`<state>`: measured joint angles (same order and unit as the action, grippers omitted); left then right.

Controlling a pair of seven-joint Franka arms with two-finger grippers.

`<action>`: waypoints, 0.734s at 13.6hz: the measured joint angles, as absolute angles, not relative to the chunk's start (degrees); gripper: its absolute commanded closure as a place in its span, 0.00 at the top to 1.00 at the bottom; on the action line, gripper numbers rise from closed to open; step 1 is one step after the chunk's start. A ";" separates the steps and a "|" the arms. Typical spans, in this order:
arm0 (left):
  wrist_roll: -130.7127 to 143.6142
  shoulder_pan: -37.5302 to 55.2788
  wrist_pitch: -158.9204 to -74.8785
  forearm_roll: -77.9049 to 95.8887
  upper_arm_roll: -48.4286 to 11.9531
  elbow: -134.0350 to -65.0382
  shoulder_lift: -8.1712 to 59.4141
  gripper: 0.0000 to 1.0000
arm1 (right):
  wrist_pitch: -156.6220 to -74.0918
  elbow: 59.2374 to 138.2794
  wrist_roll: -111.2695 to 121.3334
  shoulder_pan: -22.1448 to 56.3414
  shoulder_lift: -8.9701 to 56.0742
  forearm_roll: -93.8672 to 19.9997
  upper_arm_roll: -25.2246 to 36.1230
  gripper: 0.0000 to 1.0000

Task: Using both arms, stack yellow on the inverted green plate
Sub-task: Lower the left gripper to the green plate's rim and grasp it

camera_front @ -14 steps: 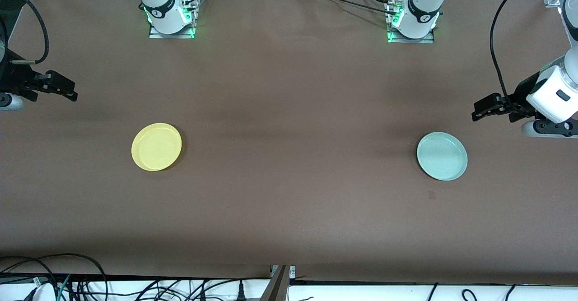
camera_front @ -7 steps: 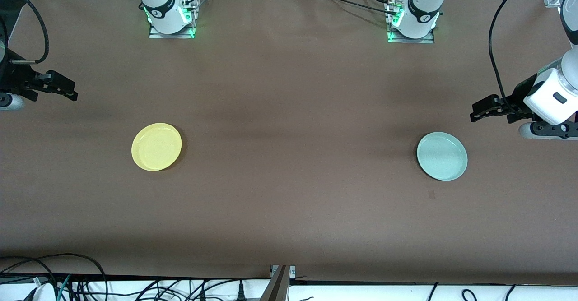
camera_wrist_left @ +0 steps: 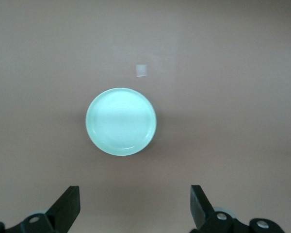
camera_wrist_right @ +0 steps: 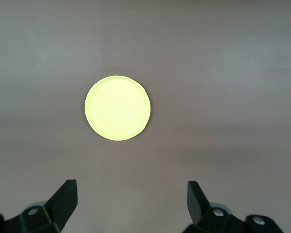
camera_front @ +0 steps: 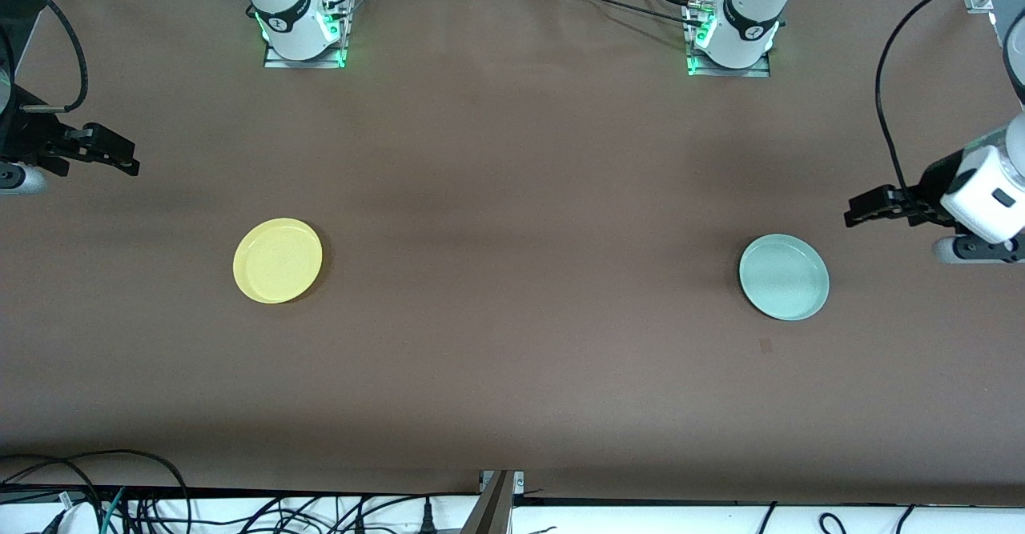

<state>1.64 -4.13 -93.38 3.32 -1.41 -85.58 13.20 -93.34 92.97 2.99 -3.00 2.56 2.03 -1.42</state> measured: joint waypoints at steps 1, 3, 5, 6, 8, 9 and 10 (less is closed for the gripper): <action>1.32 -5.43 -93.75 3.32 -1.33 -85.61 14.09 1.00 | -93.30 92.97 2.99 -3.00 2.55 2.03 -1.42 1.00; 0.52 -7.64 -95.52 3.32 -1.23 -85.78 16.03 1.00 | -93.25 92.97 2.99 -3.00 2.54 2.03 -1.42 1.00; -2.02 -9.24 -97.83 3.32 -1.16 -86.36 18.04 1.00 | -93.23 92.97 2.99 -3.00 2.54 2.03 -1.43 1.00; -3.71 -9.81 -99.04 3.32 -1.14 -87.12 18.90 1.00 | -93.23 92.96 2.99 -3.00 2.52 2.03 -1.44 1.00; -5.59 -10.98 -101.91 3.32 -1.10 -88.69 20.94 1.00 | -93.22 92.96 2.99 -2.98 2.50 2.03 -1.47 1.00; -6.82 -11.64 -104.52 3.32 -1.10 -89.80 22.09 1.00 | -93.22 92.95 2.99 -2.98 2.49 2.03 -1.49 1.00; -8.41 -12.21 -107.82 3.32 -1.09 -91.39 23.06 1.00 | -93.22 92.95 2.99 -2.97 2.47 2.03 -1.49 1.00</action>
